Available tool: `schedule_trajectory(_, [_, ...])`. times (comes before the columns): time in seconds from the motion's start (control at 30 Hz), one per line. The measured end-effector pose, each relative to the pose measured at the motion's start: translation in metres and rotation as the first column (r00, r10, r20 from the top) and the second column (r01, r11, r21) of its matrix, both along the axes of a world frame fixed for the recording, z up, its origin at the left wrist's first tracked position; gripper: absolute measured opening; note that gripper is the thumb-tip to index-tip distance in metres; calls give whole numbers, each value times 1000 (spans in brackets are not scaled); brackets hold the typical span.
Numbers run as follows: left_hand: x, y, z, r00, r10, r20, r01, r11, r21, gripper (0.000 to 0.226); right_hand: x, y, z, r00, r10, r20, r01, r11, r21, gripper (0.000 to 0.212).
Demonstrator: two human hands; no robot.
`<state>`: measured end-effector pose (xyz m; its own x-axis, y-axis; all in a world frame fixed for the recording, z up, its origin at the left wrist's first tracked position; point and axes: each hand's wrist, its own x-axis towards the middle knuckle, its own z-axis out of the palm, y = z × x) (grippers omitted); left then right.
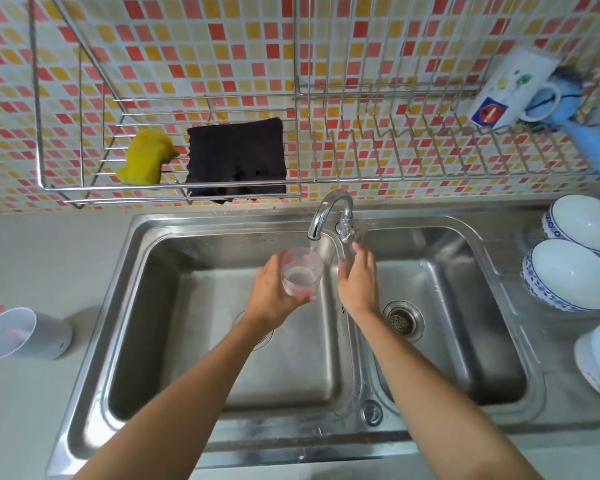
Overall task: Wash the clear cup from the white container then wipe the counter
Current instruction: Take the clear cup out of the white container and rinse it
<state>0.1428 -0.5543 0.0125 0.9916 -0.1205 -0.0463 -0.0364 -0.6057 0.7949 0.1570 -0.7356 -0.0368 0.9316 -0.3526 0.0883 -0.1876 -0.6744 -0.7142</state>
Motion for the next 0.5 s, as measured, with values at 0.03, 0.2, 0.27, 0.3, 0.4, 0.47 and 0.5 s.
schedule_trajectory(0.03, [-1,1,-3,1000,0,-2,0,1000,8,89,-10,2,-9,999,33,-41,-34,999,-33,50])
schedule_trajectory(0.2, [-5,8,-15,1000,14,-21,-12,998,64,84,-39,5,-48,940,153,-305,-225,950,-217,66])
schedule_trajectory(0.27, [-5,10,-18,999,19,-34,-16,995,95,83,-43,2,-55,922,177,-345,-289,907,-308,67])
schedule_trajectory(0.3, [-5,12,-20,999,20,-43,-15,994,110,84,-45,1,-56,916,186,-355,-313,885,-346,66])
schedule_trajectory(0.4, [-3,17,-24,997,16,-72,-4,986,165,88,-48,-3,-62,916,197,-349,-343,837,-427,64])
schedule_trajectory(0.47, [-3,19,-24,996,8,-93,12,978,208,89,-50,-1,-63,929,182,-321,-322,826,-463,65])
schedule_trajectory(0.5, [-2,21,-23,995,2,-103,23,971,236,88,-50,1,-63,932,176,-316,-315,822,-474,66])
